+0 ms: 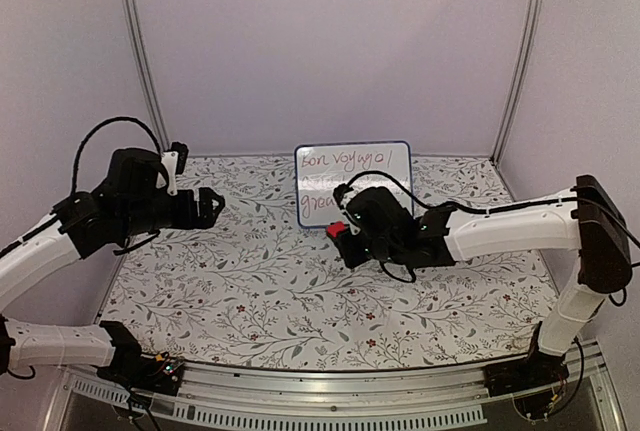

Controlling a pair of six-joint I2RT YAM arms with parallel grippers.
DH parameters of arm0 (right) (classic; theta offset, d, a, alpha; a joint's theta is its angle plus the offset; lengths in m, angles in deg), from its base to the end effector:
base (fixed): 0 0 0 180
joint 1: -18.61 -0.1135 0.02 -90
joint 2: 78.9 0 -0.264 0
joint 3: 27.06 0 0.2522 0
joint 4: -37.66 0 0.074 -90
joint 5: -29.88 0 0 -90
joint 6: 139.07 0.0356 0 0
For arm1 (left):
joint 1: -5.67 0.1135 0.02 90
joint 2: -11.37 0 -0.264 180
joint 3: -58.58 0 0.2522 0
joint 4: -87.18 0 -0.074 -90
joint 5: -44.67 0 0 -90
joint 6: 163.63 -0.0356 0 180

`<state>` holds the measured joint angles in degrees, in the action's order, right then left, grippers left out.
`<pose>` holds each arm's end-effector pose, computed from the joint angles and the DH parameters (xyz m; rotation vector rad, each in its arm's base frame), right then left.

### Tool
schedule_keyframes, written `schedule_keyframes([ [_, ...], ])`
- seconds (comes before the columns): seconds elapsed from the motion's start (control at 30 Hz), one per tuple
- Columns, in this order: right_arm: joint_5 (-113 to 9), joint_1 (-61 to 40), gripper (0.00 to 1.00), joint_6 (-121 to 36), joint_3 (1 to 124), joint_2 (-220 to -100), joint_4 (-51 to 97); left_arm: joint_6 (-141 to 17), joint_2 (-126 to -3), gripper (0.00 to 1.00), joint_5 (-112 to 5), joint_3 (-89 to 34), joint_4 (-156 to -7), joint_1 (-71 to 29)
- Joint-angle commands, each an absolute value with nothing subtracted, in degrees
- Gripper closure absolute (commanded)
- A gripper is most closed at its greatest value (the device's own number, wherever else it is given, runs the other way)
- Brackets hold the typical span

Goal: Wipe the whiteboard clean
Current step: Pick up the whiteboard eraser from the center of the board, then move the whiteboard to the center of the board.

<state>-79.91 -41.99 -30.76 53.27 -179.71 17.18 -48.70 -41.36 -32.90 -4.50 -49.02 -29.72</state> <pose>0.2005 0.3312 0.2141 -0.6451 2.1647 0.3494 0.1666 -0.1090 0.3089 0.0709 2.1624 -0.3803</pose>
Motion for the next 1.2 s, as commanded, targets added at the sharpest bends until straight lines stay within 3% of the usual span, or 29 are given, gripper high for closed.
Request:
schedule_keyframes([
  [0.0,-85.85,-38.11,0.76,-25.72,44.20,-169.81,17.03,-42.72,-48.15,0.00,-31.88,-7.24,-52.47,-34.73],
  [0.3,-91.11,-31.90,0.76,-22.27,33.92,-151.13,13.33,-39.16,-72.46,0.00,-22.85,-17.96,-55.61,-42.09],
  [0.77,-94.05,-31.34,0.75,-18.71,29.75,-140.95,8.69,-39.27,-104.33,0.01,-26.33,-43.87,-55.51,-46.31],
  [1.07,-93.01,-31.38,0.75,-17.08,28.11,-139.85,8.86,-38.25,-111.04,0.13,-27.48,-49.52,-55.41,-47.39],
  [1.17,-92.98,-31.36,0.75,-17.00,27.93,-139.72,9.40,-37.38,-113.39,0.24,-28.29,-51.11,-55.36,-47.53],
])
